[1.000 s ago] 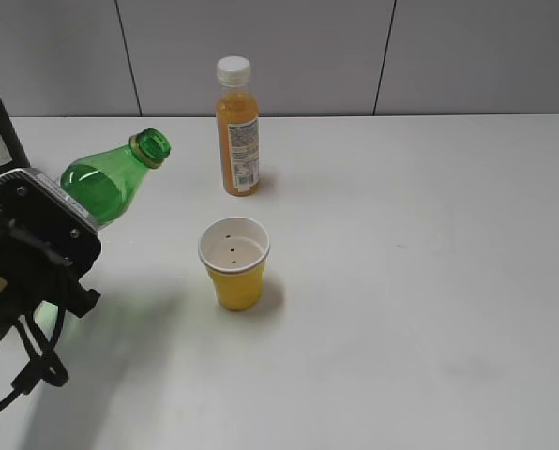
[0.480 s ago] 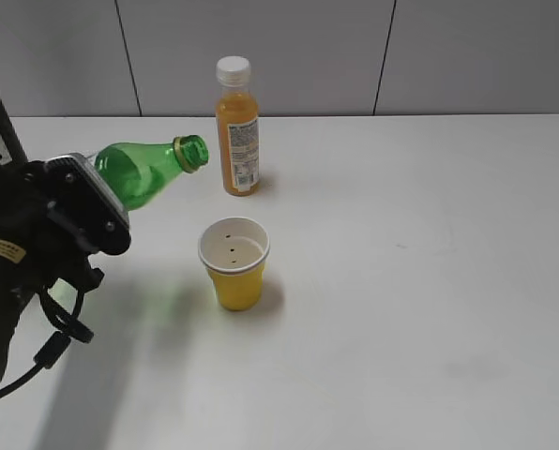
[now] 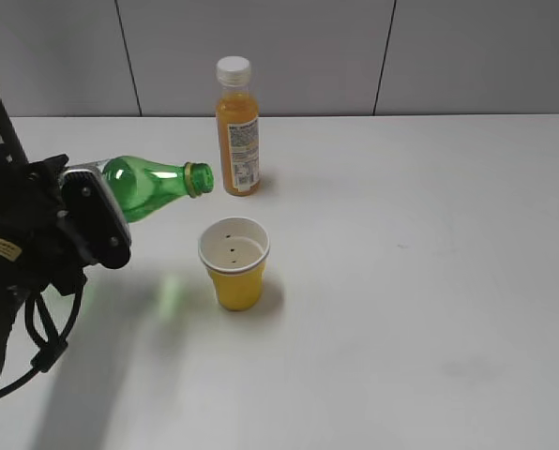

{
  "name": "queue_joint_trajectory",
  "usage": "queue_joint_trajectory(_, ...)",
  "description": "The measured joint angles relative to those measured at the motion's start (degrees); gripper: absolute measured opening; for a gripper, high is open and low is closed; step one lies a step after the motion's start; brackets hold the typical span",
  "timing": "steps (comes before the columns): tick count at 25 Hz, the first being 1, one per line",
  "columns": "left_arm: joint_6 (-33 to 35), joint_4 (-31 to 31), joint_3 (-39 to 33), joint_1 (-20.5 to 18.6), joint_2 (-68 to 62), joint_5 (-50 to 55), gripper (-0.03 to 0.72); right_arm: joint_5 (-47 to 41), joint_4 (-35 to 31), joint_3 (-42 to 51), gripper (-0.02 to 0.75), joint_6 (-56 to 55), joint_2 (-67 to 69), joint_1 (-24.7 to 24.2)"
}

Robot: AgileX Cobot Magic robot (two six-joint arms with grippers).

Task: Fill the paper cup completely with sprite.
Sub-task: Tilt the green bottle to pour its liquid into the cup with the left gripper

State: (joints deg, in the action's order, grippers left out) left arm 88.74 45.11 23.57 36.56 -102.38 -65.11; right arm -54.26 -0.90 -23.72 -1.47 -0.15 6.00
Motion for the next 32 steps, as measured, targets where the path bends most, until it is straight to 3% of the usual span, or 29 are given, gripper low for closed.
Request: queue_joint_trajectory(32,8.0,0.4,0.5,-0.3,-1.8,0.0,0.455,0.0,0.0,0.0,0.594,0.0,0.0,0.0)
